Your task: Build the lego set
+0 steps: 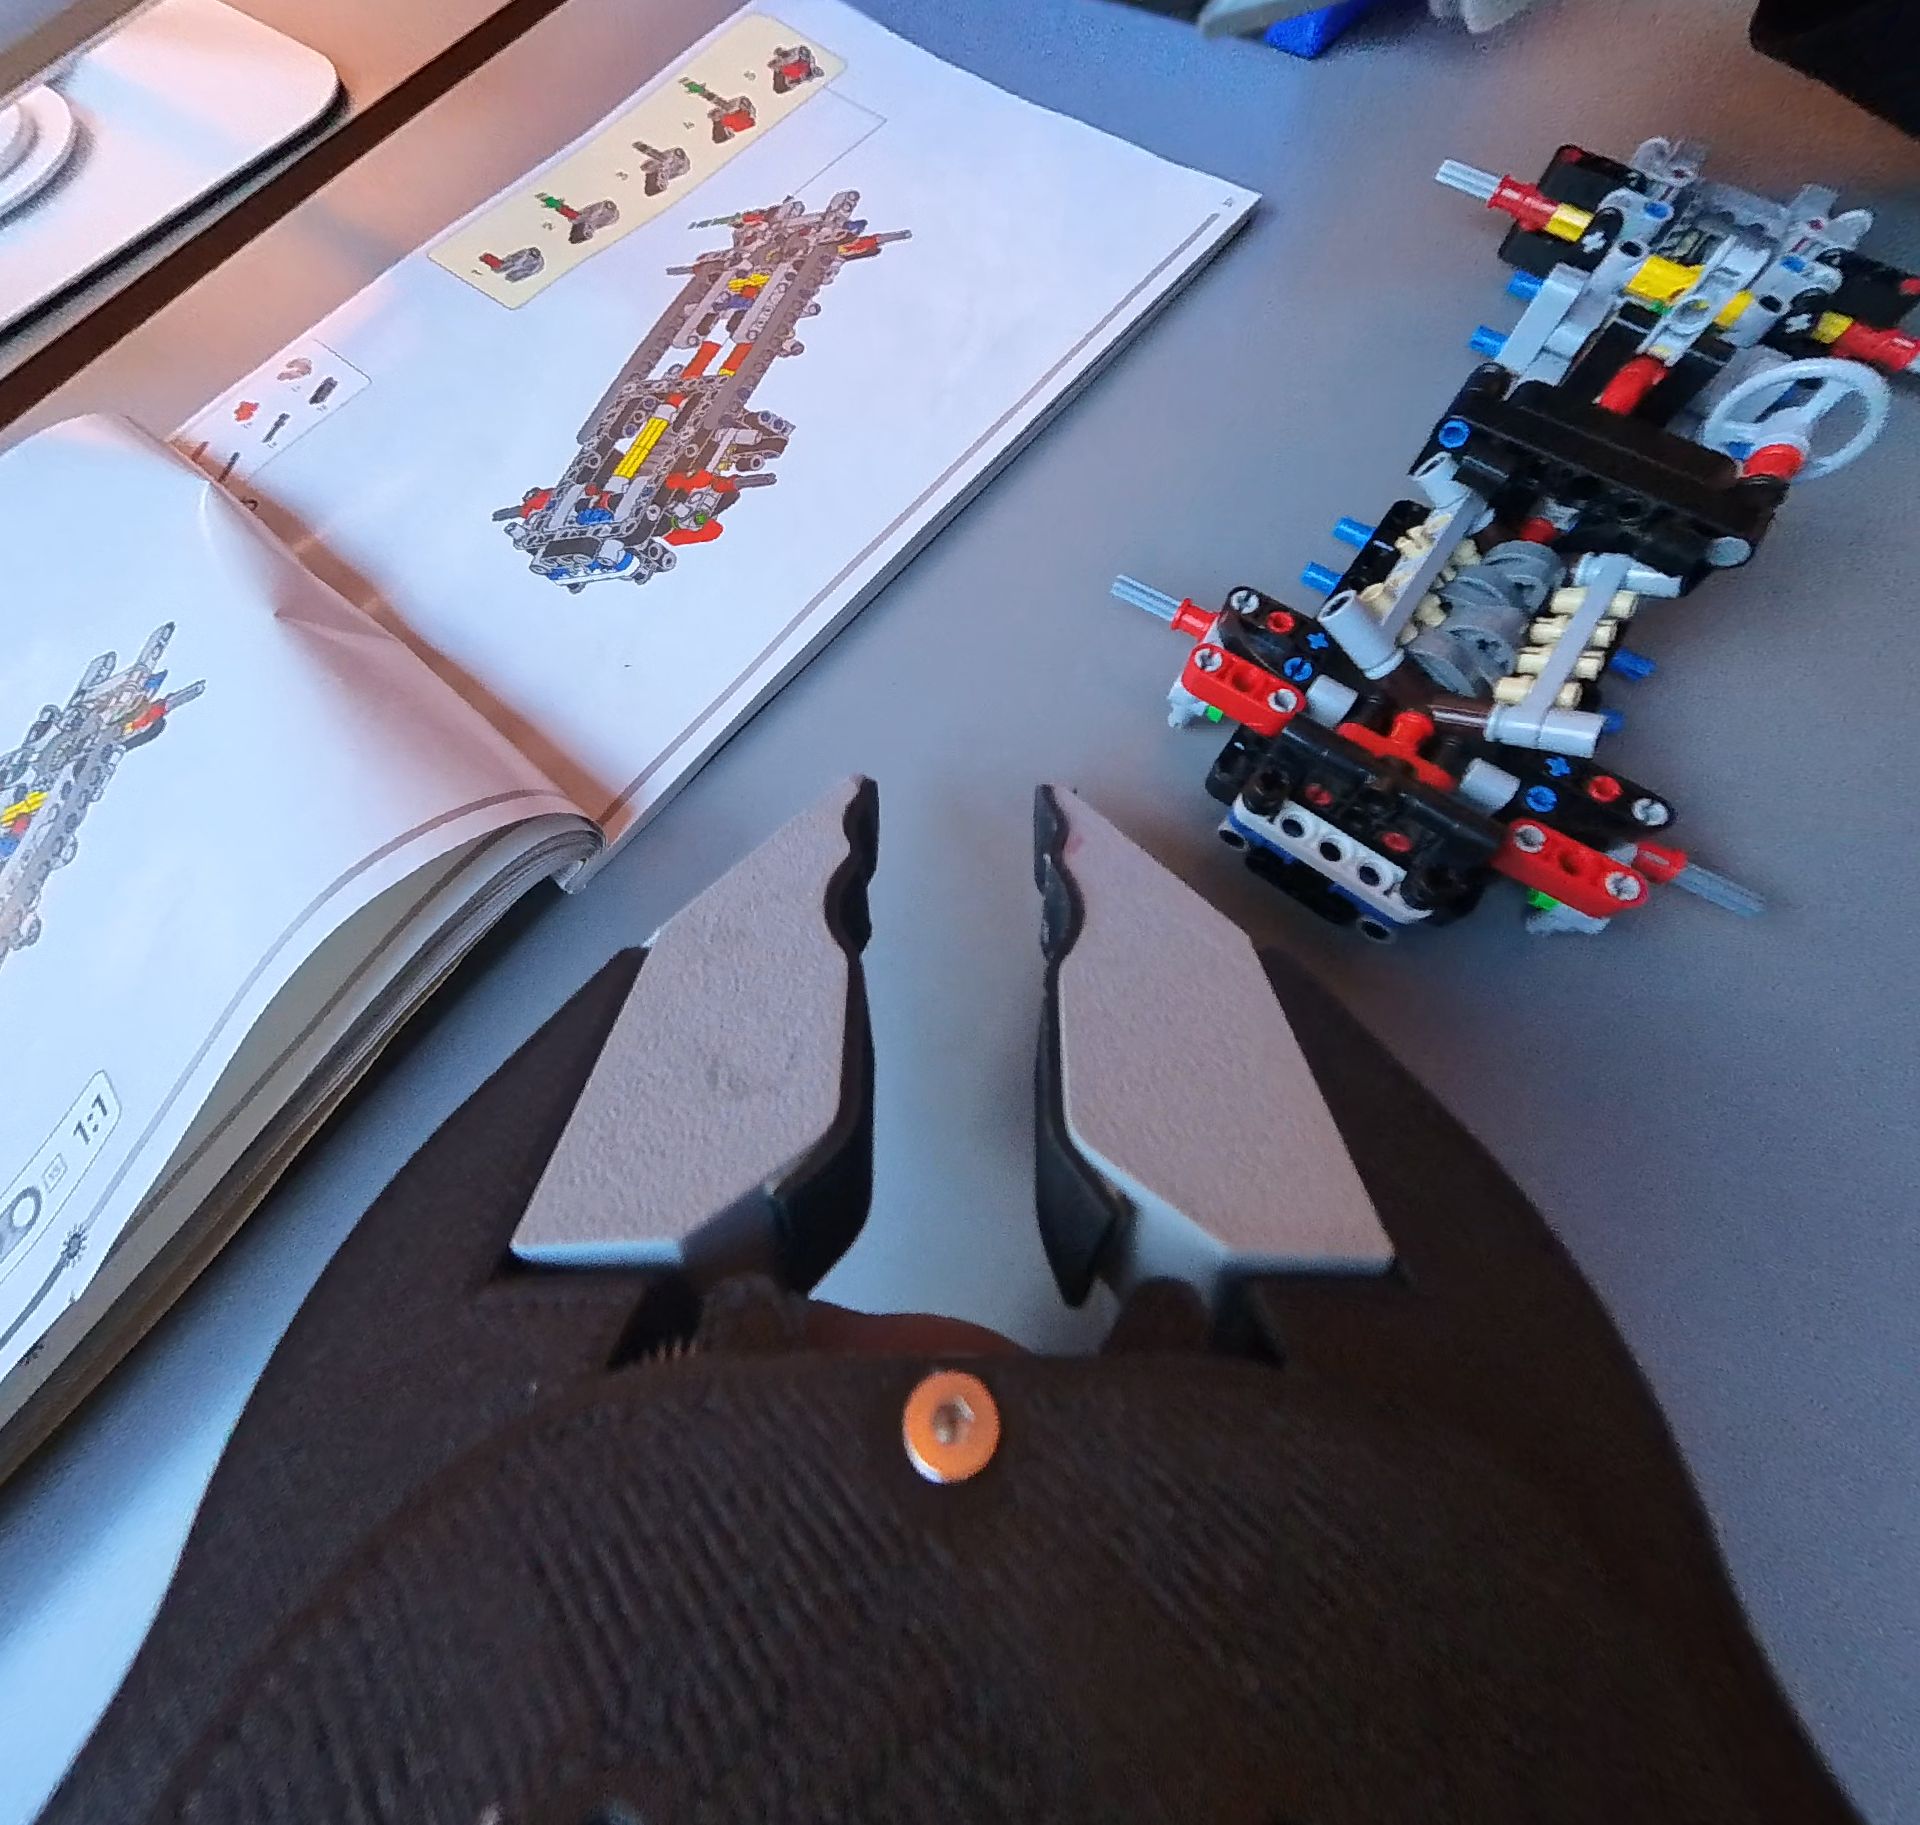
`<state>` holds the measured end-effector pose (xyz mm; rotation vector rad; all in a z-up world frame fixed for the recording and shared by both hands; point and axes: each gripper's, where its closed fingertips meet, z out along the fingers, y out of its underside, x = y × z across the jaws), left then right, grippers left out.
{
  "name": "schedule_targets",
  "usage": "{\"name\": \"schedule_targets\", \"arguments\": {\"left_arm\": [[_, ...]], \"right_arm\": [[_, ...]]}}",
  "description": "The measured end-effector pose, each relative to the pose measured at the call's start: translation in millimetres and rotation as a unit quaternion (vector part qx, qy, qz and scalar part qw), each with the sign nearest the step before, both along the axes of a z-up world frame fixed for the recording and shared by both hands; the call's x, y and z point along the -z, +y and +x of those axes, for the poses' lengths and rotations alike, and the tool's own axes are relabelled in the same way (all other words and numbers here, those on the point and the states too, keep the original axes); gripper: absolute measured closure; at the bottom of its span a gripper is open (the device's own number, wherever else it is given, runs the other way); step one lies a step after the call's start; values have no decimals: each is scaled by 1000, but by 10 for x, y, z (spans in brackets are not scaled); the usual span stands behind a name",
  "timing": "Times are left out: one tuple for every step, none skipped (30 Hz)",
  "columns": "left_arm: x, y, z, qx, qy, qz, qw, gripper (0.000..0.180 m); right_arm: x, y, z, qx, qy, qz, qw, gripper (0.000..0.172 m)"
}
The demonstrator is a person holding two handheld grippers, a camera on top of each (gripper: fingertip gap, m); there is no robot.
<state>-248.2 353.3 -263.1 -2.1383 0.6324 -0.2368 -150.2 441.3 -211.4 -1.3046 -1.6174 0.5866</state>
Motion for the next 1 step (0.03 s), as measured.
{"name": "schedule_targets", "arguments": {"left_arm": [[8, 1, -5, -1, 0, -2, 1000, 152]], "right_arm": [[-4, 31, 4, 6, 3, 0, 1000, 168]]}}
